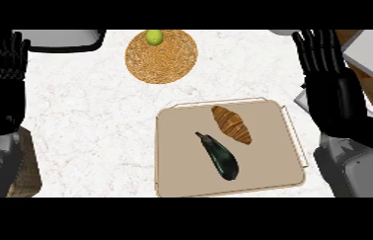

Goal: Pick the croissant from the tray and place it in the tiered shelf

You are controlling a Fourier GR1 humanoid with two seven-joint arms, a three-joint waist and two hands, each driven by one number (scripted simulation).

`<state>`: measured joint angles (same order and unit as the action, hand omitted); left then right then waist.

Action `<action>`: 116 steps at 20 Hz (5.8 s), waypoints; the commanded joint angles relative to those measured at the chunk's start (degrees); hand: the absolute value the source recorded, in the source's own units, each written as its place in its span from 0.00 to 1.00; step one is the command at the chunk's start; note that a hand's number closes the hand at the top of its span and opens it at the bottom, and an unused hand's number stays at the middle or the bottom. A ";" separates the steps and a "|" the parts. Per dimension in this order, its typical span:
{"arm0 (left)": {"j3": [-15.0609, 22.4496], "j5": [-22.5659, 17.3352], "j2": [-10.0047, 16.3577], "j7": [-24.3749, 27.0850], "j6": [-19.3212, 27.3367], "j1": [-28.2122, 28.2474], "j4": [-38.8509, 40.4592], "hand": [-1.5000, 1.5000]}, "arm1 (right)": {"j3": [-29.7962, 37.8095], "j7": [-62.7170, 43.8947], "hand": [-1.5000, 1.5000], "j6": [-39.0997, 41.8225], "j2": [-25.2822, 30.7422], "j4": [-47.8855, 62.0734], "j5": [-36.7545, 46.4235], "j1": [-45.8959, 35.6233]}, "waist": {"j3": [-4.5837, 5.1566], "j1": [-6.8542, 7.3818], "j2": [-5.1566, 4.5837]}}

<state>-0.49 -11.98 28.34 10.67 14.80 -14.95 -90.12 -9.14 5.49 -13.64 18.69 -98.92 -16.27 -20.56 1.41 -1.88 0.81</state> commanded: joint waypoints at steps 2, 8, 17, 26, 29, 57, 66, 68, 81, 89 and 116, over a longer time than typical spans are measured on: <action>0.43 -1.51 0.20 -5.07 -2.06 3.76 1.41 0.50 | -6.75 -0.13 1.00 1.75 -0.92 2.50 5.23 -0.58 | -1.38 2.85 -0.86; 3.74 -3.25 -0.95 -11.32 -5.08 12.25 10.17 0.50 | -7.60 -6.10 1.00 -9.89 6.25 15.45 23.37 0.74 | -0.65 2.03 -1.98; 3.76 -3.82 -1.59 -15.39 -7.59 14.32 9.28 0.50 | -28.57 -13.53 0.00 -22.79 -12.26 17.21 44.72 7.78 | -1.37 1.84 -0.62; 2.15 -3.88 -1.31 -11.96 -8.61 16.46 12.08 0.50 | -30.74 -46.23 0.00 -4.82 -2.74 12.72 68.03 1.45 | -1.05 0.47 -0.02; 2.88 -3.63 -1.84 -14.13 -7.84 15.23 10.39 0.50 | -31.46 -52.66 0.00 10.01 -1.70 9.13 65.07 -2.36 | -1.16 0.94 -0.18; -0.88 2.31 -6.74 -12.78 -13.23 16.96 9.94 0.50 | -21.70 -46.41 0.00 35.25 -4.73 24.23 73.73 -7.75 | -1.41 2.13 -0.81; -4.18 2.88 -6.67 -18.15 -14.51 17.34 4.11 0.50 | -16.78 -36.92 0.00 29.25 -9.06 38.20 79.26 -11.23 | -1.43 2.46 -0.86; -4.89 3.81 -8.26 -16.76 -14.75 13.67 10.39 0.50 | -16.35 -39.03 0.00 30.76 -10.78 35.36 80.80 -9.37 | -1.41 2.08 -0.84; -8.05 3.53 -8.33 -13.97 -18.90 15.79 11.15 0.50 | -13.84 -28.84 1.00 23.33 -9.94 45.99 85.62 -9.04 | -1.41 2.34 -0.89; -6.83 6.33 -11.50 -16.57 -16.04 17.03 7.59 0.50 | -11.32 -33.50 1.00 23.37 -9.38 31.69 87.78 -4.85 | -1.40 1.63 -0.62; -9.96 5.88 -8.86 -16.91 -18.96 17.30 7.65 0.50 | 18.29 -69.73 1.00 36.96 -6.01 -30.48 68.33 -3.07 | -1.36 1.42 -0.42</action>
<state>-10.10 -6.20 18.81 -5.31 -3.77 1.52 -80.89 7.40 -55.81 16.58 11.85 -119.91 53.64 -20.51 0.04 -0.93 0.41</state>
